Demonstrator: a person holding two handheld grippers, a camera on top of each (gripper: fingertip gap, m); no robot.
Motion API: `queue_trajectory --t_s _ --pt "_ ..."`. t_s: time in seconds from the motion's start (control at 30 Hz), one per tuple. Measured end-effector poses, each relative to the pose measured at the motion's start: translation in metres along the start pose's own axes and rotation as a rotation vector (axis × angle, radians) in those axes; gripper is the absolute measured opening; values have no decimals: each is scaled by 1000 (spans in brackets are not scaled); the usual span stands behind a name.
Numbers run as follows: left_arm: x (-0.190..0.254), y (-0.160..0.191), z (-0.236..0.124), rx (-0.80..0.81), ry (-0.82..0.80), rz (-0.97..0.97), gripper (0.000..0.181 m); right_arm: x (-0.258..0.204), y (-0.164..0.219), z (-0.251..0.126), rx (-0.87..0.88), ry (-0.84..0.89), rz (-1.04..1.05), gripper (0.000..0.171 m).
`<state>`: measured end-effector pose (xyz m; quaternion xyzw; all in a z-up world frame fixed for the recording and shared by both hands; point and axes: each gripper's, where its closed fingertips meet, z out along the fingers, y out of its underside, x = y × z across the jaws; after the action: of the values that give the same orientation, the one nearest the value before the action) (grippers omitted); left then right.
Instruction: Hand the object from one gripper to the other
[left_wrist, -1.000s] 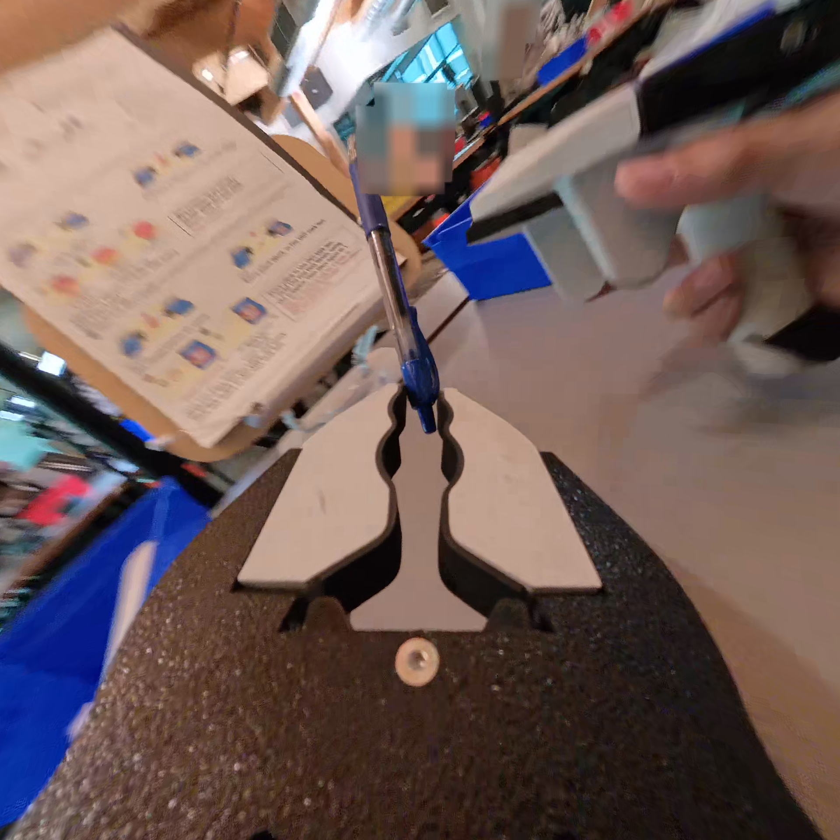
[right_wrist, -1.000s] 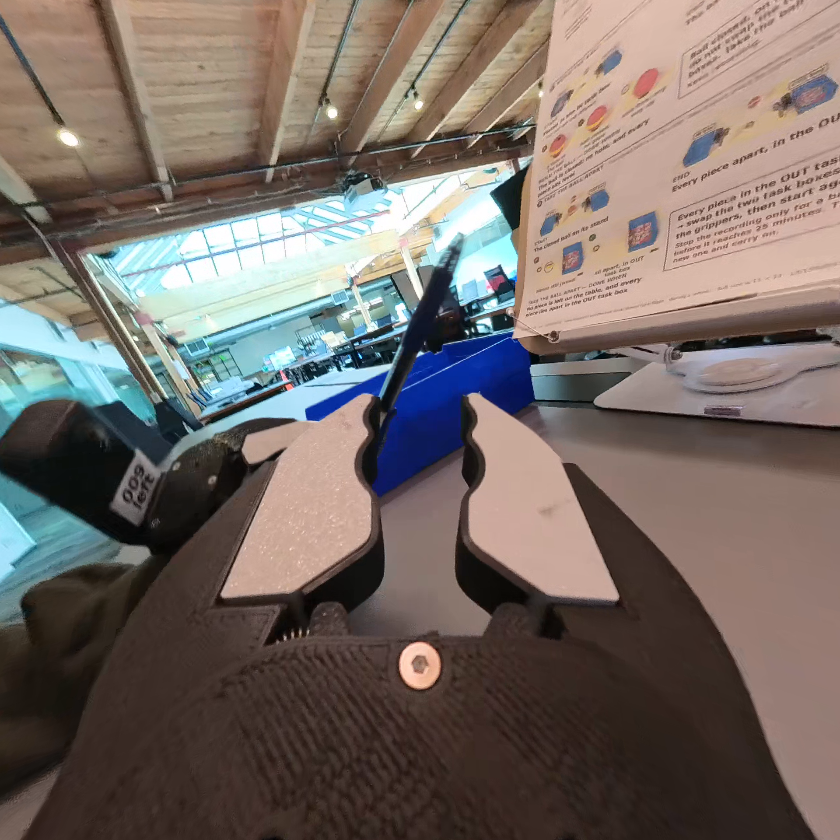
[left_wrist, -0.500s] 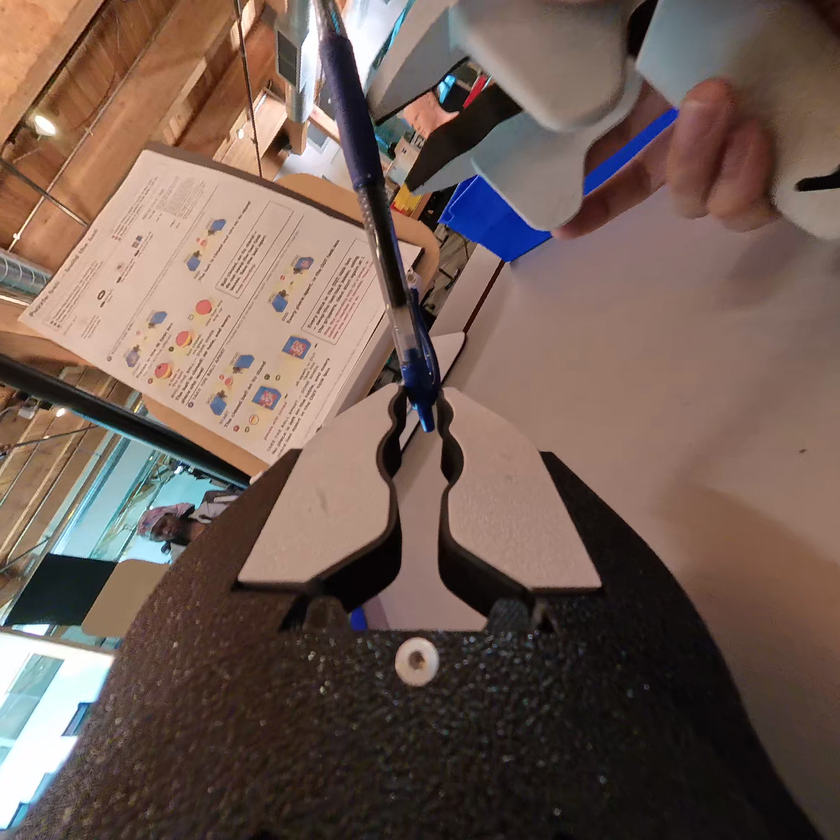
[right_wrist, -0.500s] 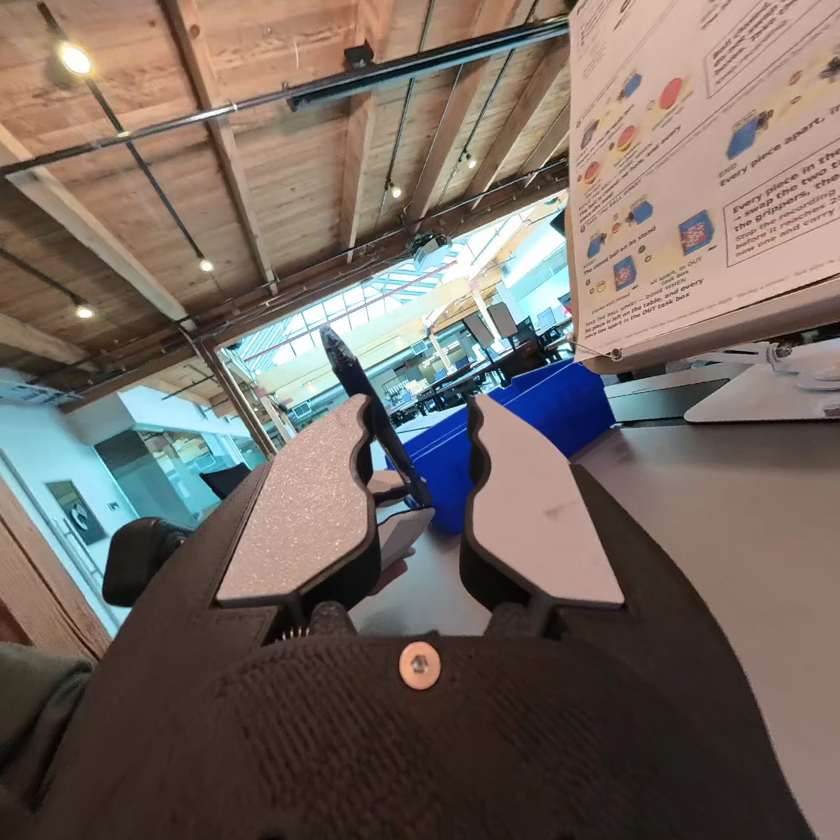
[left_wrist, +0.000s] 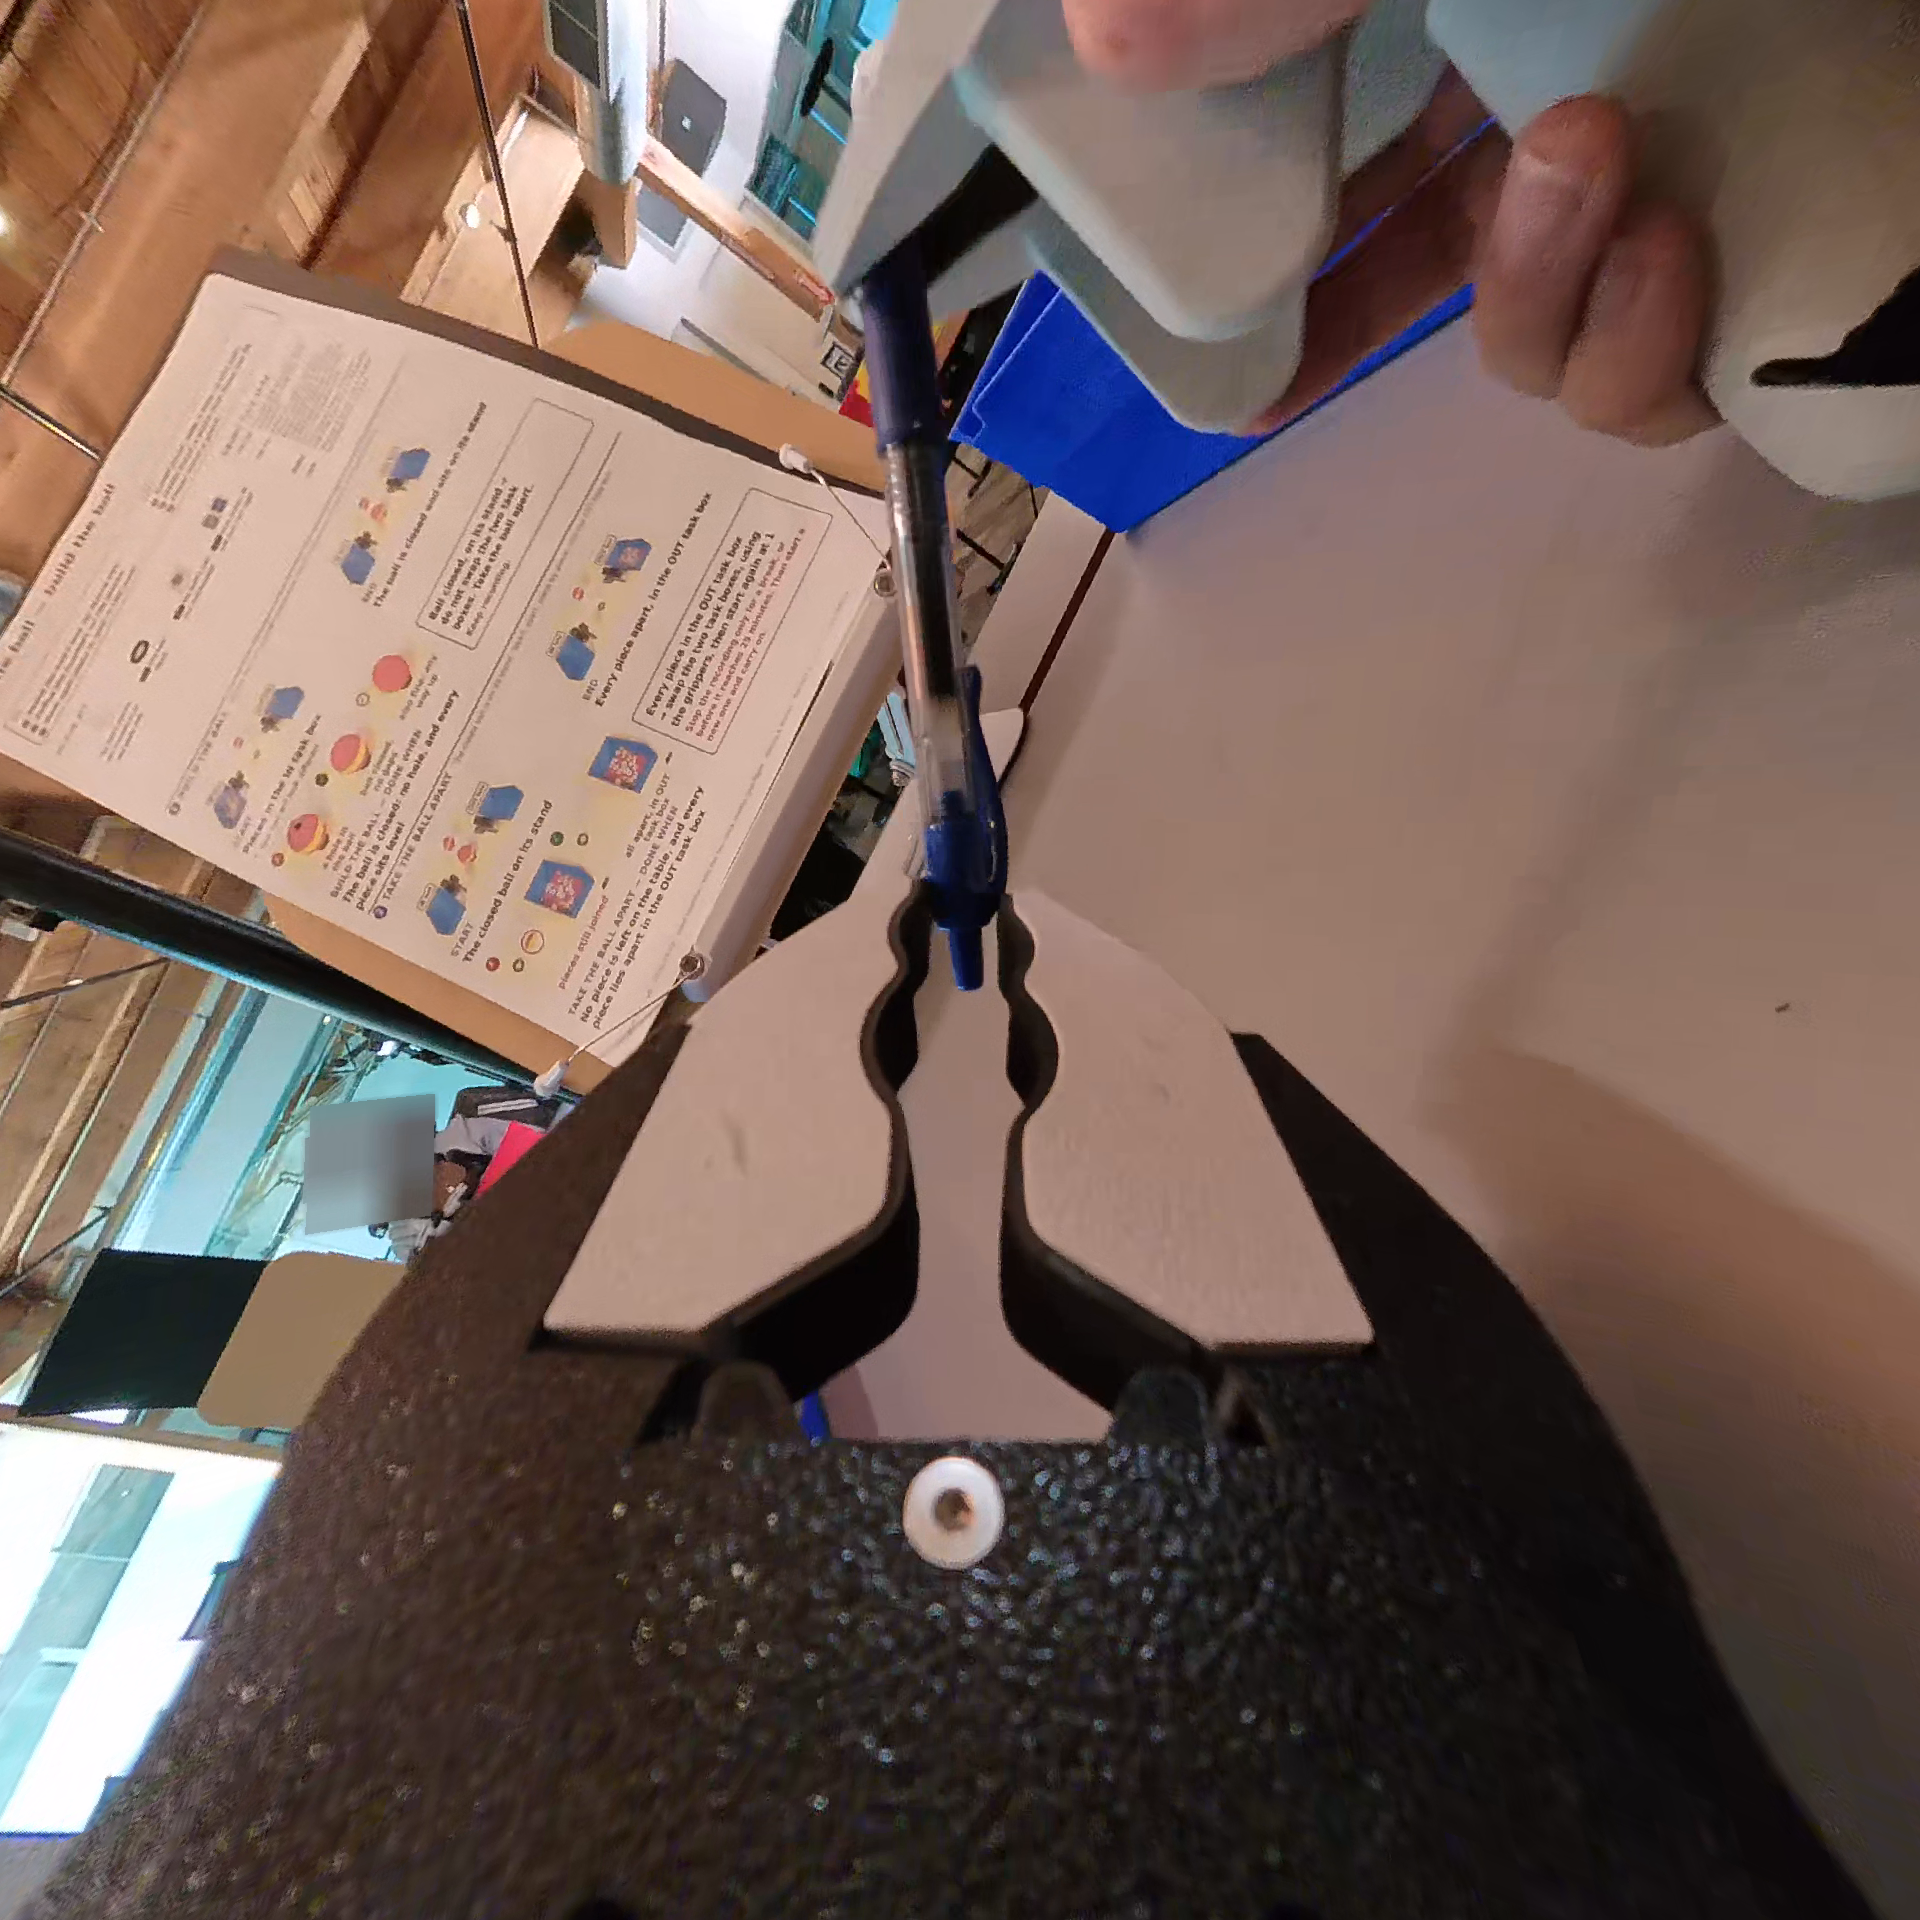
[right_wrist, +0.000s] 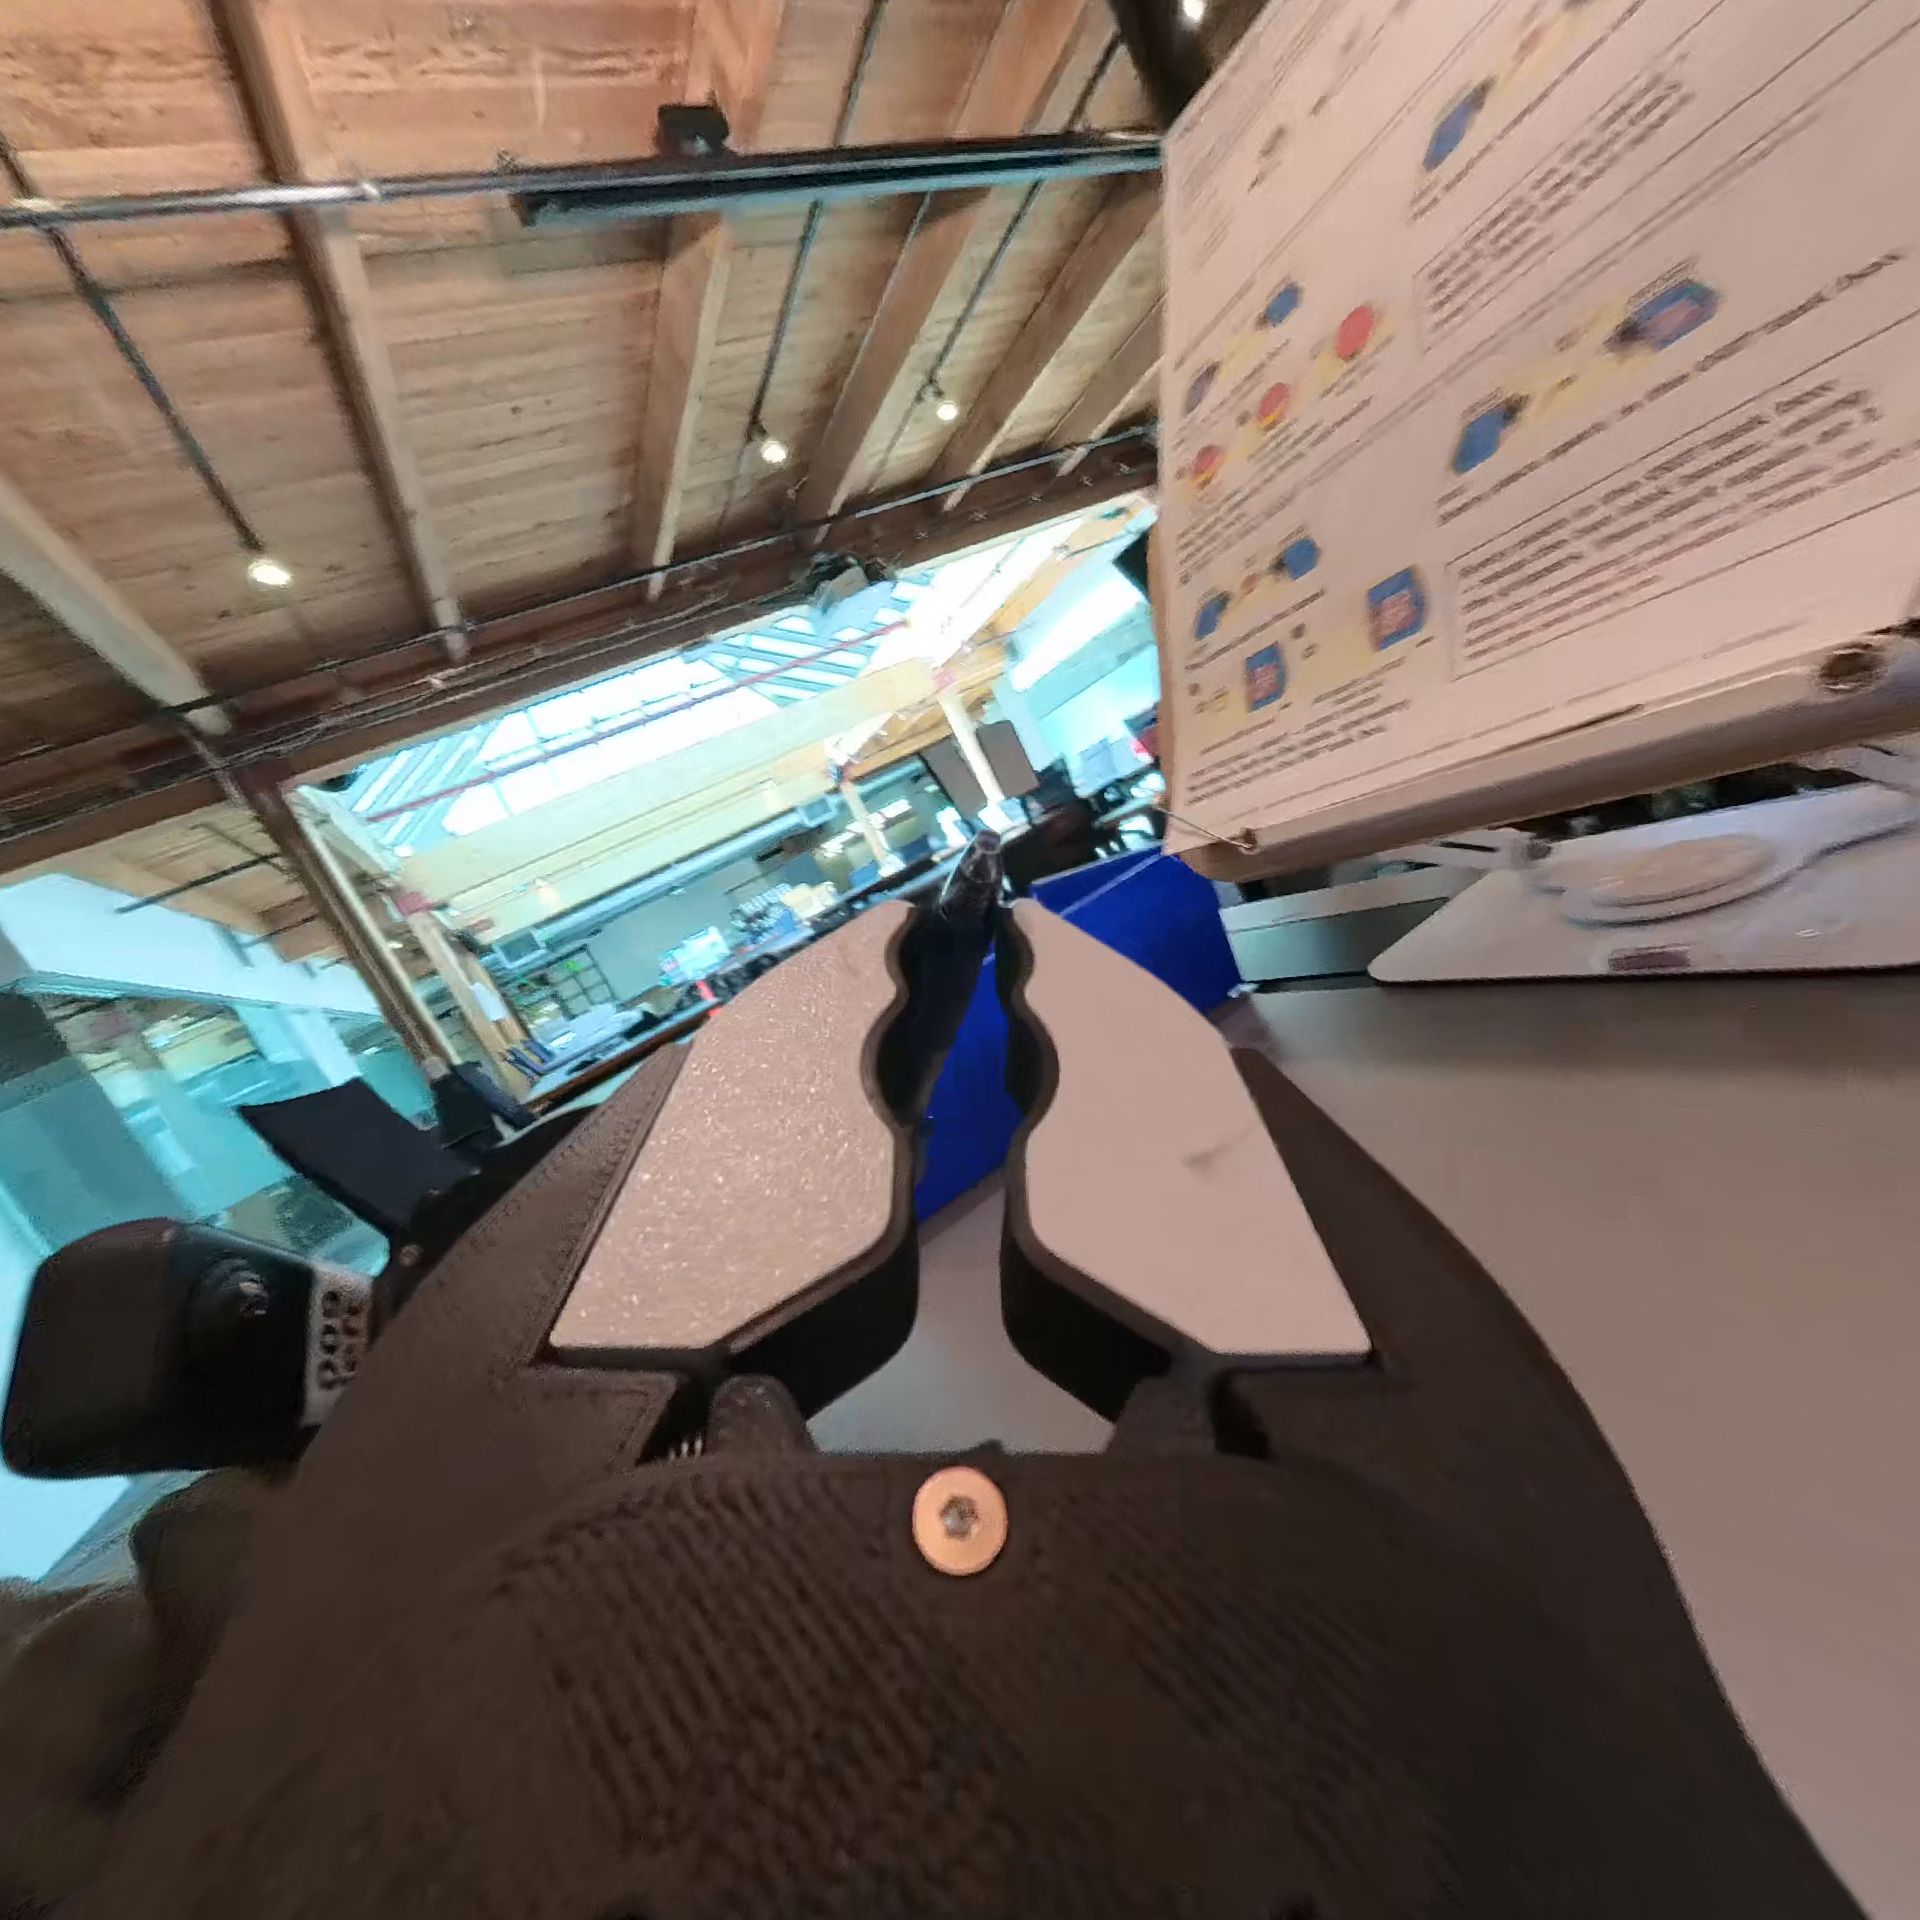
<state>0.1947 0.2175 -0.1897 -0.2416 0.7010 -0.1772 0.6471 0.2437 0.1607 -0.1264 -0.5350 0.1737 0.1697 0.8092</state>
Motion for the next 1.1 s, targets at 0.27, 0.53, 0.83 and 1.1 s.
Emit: queue_trajectory --t_s 0.27,0.53,0.83,1.1 --pt "28 -21 -11 176 326 -344 33 -31 -4 -4 -62 -273 31 10" --pt "32 -84 -81 512 1266 -1234 53 -93 -8 -28 -38 -688 -37 11" --pt "19 -75 -75 443 1503 -1697 19 -106 4 -36 -55 -702 -373 11" --pt "1 -39 -43 452 940 -1414 15 -52 9 -13 -136 -340 -281 34"
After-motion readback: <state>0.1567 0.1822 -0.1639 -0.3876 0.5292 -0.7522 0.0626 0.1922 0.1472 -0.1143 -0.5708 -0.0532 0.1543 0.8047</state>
